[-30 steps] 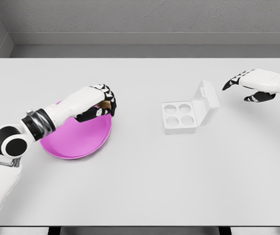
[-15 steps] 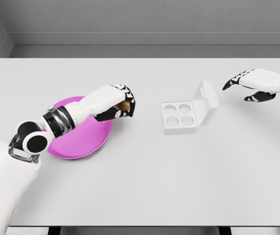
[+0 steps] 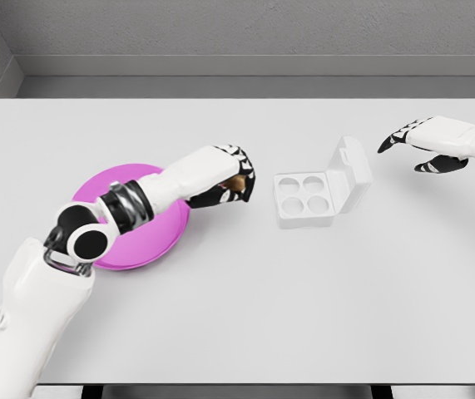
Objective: Pack egg into the box and close the box lid
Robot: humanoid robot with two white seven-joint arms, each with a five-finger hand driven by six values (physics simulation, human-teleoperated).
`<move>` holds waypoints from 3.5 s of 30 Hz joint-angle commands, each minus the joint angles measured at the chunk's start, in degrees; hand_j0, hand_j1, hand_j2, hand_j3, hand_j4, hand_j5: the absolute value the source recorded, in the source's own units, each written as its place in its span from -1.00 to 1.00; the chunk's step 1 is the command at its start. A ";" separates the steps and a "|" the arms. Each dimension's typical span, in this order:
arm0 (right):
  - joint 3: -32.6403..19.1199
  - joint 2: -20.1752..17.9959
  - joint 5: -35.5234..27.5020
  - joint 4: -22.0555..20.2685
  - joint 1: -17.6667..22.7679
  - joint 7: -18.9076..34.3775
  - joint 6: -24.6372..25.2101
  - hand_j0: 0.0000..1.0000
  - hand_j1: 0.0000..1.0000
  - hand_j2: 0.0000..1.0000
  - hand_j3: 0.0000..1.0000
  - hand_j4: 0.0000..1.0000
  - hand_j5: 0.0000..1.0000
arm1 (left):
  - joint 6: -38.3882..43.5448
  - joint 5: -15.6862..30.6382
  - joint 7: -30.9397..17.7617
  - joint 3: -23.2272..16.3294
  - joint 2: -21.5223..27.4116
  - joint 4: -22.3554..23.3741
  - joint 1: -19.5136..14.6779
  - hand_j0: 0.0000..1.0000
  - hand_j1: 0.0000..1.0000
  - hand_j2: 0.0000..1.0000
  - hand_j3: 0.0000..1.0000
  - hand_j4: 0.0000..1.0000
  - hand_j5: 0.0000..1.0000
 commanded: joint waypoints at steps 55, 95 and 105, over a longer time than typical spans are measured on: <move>0.05 0.02 -0.18 0.08 0.00 -0.01 0.14 0.49 0.49 0.49 0.49 0.49 0.49 | -0.78 -7.80 0.06 -9.81 -12.11 16.79 -10.90 -0.60 -0.60 -0.60 -0.60 -0.60 -0.60; 0.05 -0.24 -0.27 -0.01 0.00 -0.10 0.14 0.49 0.49 0.49 0.49 0.49 0.49 | -2.10 -7.71 0.06 -9.55 -12.11 17.23 -10.81 0.29 0.29 0.29 0.29 0.29 0.29; 0.05 -0.15 -0.27 -0.01 0.00 -0.01 0.14 0.49 0.49 0.49 0.49 0.49 0.49 | -1.92 -7.10 0.06 -4.19 -12.11 11.35 -10.11 1.00 1.00 1.00 1.00 1.00 1.00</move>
